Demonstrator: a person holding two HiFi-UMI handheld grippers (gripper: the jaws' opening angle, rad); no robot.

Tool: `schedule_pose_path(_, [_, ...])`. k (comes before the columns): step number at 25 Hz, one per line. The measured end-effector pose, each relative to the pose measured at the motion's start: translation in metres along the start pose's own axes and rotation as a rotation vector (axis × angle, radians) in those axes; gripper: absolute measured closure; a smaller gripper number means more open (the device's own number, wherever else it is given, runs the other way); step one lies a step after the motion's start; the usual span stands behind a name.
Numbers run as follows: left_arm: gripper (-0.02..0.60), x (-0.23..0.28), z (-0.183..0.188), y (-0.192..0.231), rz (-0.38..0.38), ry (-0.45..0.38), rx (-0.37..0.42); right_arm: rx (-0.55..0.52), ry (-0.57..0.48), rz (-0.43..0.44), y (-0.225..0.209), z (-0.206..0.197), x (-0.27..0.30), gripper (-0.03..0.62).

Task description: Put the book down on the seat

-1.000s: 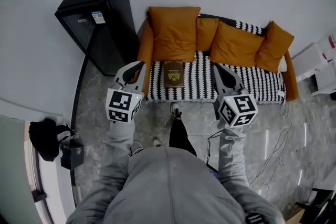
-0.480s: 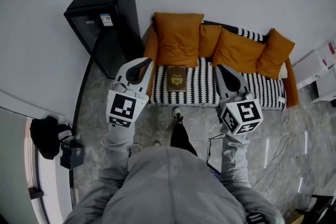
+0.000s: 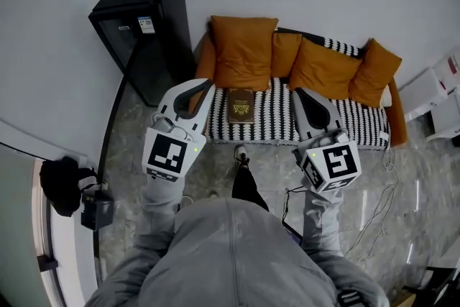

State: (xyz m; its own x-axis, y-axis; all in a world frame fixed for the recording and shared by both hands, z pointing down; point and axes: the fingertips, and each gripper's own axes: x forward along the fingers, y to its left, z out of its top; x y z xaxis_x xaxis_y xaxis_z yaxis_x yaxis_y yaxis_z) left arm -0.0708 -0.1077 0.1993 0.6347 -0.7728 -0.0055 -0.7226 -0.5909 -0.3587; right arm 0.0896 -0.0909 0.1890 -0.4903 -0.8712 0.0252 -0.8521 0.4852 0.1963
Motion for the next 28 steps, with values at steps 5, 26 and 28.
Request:
schedule_pose_path(5, [0.555, -0.0041, 0.0080, -0.0040, -0.006, -0.018, -0.003, -0.014, 0.003, -0.002, 0.0029, 0.0011, -0.0027, 0.565])
schedule_pose_path(26, [0.555, 0.0000, 0.0081, -0.0097, 0.004, -0.014, -0.014, -0.005, -0.003, 0.011, -0.0035, -0.0004, -0.0054, 0.566])
schedule_pose_path(28, [0.555, 0.0015, 0.0075, -0.0110, 0.003, -0.014, -0.015, 0.000, 0.000, 0.011, -0.0052, -0.0026, -0.0060, 0.566])
